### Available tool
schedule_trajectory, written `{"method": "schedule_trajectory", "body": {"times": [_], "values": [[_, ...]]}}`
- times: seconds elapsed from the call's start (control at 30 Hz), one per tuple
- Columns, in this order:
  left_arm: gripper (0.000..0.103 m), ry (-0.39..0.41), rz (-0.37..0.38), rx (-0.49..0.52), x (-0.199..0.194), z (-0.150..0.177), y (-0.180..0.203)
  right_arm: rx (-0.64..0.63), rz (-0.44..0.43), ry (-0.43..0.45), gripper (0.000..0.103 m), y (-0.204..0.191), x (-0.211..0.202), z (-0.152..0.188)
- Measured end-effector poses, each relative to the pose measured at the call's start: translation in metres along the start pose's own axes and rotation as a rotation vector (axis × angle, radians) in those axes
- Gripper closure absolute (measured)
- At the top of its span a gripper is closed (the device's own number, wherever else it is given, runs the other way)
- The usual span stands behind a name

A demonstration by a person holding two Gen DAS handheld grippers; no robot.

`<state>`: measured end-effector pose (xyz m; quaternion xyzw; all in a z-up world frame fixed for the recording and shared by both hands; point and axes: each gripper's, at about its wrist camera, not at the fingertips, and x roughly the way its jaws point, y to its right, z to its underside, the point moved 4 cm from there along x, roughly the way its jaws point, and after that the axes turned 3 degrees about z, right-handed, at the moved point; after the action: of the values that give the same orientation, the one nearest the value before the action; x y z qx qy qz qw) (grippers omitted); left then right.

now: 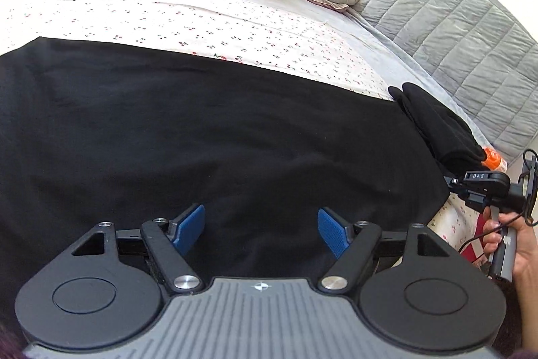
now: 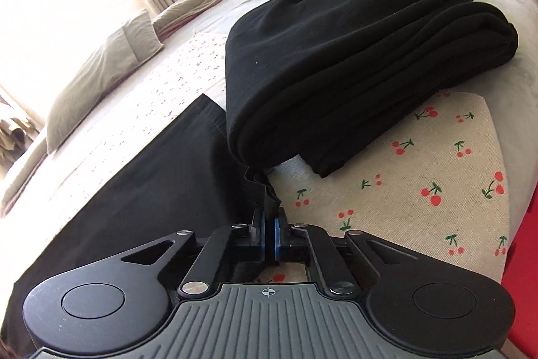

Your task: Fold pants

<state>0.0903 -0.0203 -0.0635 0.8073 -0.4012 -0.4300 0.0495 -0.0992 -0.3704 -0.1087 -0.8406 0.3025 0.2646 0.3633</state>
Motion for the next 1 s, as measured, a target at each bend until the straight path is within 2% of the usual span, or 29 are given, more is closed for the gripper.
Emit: {"method": "schedule_trajectory", "body": {"times": [0.13, 0.33, 0.5, 0.67, 0.77, 0.87, 0.93, 1.0], "values": [[0.031, 0.015, 0.014, -0.029, -0.001, -0.005, -0.003, -0.044, -0.048, 0.052, 0.098, -0.017, -0.016, -0.005], [0.040, 0.035, 0.079, -0.131, 0.001, -0.010, -0.012, -0.235, -0.161, 0.147, 0.099, -0.085, -0.044, -0.006], [0.041, 0.062, 0.160, -0.240, 0.004, -0.013, -0.023, -0.462, -0.291, 0.108, 0.099, -0.166, -0.049, 0.016], [0.041, 0.094, 0.218, -0.336, 0.008, -0.013, -0.038, -0.638, -0.412, 0.001, 0.099, -0.229, -0.038, 0.062], [0.041, 0.108, 0.267, -0.404, 0.011, -0.013, -0.047, -0.718, -0.453, -0.089, 0.099, -0.243, -0.029, 0.096], [0.041, 0.114, 0.301, -0.430, 0.013, -0.016, -0.049, -0.790, -0.471, -0.160, 0.098, -0.249, -0.024, 0.126], [0.041, 0.109, 0.318, -0.432, 0.014, -0.016, -0.047, -0.835, -0.463, -0.158, 0.098, -0.252, -0.026, 0.139], [0.041, 0.103, 0.330, -0.429, 0.016, -0.017, -0.045, -0.873, -0.441, -0.119, 0.093, -0.254, -0.025, 0.147]]}}
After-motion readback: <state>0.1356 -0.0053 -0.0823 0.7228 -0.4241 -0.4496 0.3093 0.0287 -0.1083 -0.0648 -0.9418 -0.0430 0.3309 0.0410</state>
